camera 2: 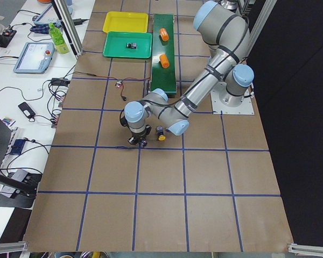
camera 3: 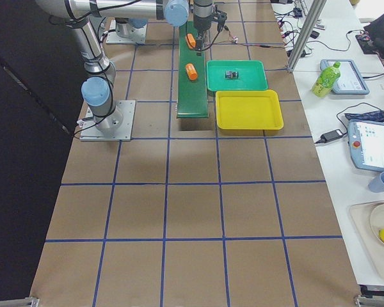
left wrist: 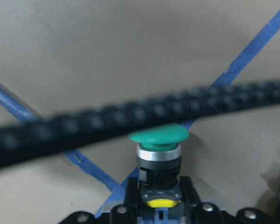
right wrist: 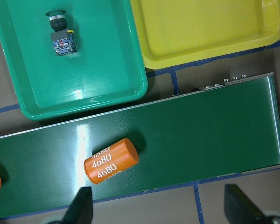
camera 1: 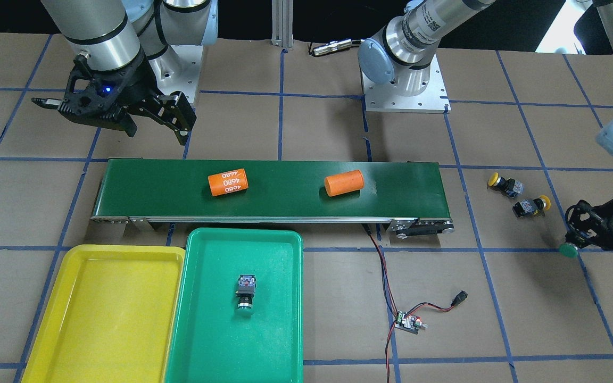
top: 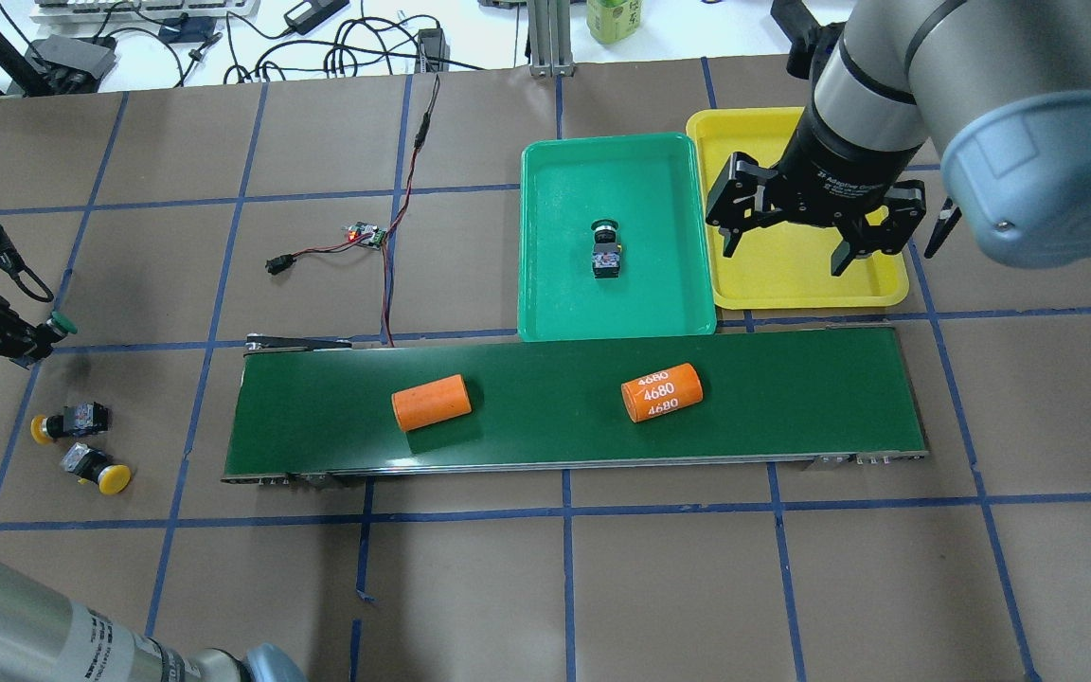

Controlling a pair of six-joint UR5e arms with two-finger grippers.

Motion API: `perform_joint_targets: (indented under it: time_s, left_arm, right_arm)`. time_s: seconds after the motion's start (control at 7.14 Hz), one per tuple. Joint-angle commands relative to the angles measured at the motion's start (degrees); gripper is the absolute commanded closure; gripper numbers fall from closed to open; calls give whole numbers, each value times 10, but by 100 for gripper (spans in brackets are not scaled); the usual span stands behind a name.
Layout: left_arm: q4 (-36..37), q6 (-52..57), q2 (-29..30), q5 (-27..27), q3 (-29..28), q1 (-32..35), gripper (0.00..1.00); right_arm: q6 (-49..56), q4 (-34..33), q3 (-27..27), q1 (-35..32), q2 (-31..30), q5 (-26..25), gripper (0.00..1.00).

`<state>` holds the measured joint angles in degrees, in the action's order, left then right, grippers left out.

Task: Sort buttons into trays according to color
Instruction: 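Place the green button on the conveyor and open the left gripper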

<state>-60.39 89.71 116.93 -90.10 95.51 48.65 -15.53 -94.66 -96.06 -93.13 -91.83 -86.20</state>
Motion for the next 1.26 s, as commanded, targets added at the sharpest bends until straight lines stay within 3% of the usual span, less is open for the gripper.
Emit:
perform_joint_targets:
  time_s: [0.0, 0.28, 0.7, 0.84, 1.12]
  left_arm:
    - [-114, -33, -109, -5, 14, 70, 100]
    - [-217, -259, -199, 5, 54, 144, 100]
    - [-213, -702, -246, 6, 142, 315, 100]
    - [-179, -805, -243, 4, 160, 367, 100]
    - [-67, -870, -222, 7, 216, 386, 100]
  right_arm:
    - [1, 0, 0, -1, 0, 2, 0]
    - [0, 0, 0, -5, -5, 1, 0]
    - [1, 4, -1, -6, -7, -6, 0]
    - [1, 2, -8, -6, -8, -6, 0]
    - [1, 1, -11, -6, -8, -6, 0]
